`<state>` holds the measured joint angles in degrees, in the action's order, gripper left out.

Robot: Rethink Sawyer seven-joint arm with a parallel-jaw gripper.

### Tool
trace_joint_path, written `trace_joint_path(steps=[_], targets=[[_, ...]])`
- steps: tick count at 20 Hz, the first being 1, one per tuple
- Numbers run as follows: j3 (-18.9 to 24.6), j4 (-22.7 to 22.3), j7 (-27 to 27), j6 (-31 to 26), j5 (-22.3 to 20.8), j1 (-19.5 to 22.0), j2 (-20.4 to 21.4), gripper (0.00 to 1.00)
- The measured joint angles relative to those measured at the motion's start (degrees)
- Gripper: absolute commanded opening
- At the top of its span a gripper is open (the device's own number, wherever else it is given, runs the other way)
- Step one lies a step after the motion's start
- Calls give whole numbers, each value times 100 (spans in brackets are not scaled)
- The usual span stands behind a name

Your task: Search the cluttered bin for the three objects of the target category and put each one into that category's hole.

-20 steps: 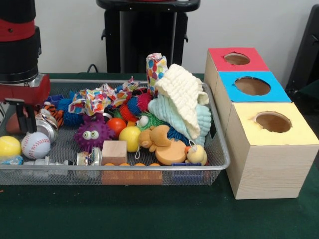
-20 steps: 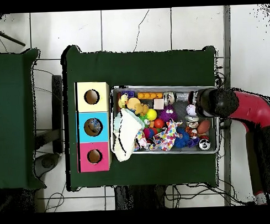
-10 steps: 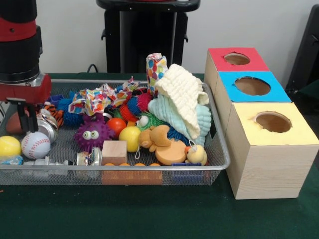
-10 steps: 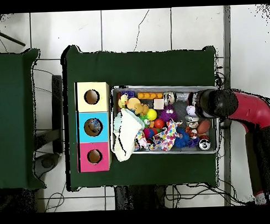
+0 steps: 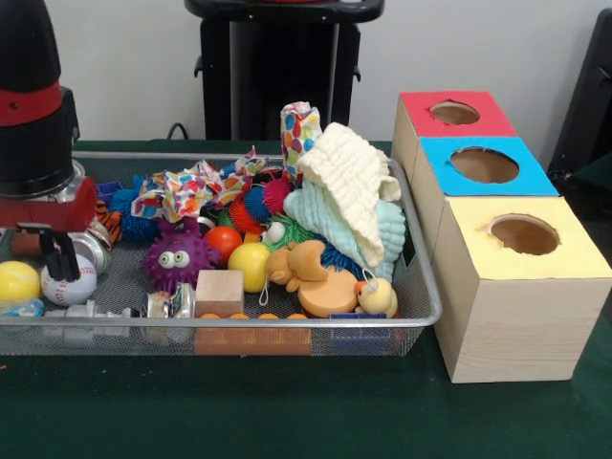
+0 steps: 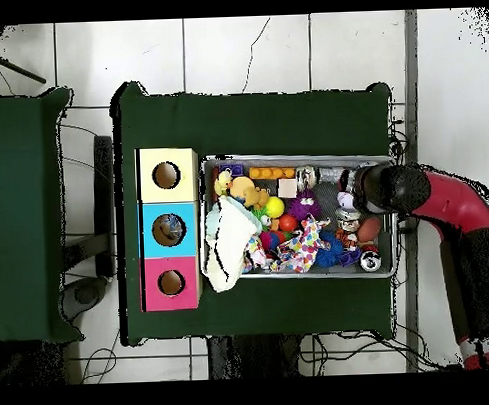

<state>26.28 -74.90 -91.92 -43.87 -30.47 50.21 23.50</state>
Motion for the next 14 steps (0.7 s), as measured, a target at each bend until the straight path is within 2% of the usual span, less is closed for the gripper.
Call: trace_joint_path(steps=[5, 14], targets=[[66, 348, 0, -13, -19, -45, -269, 0], [64, 970, 0, -326, -53, -335, -480, 0]])
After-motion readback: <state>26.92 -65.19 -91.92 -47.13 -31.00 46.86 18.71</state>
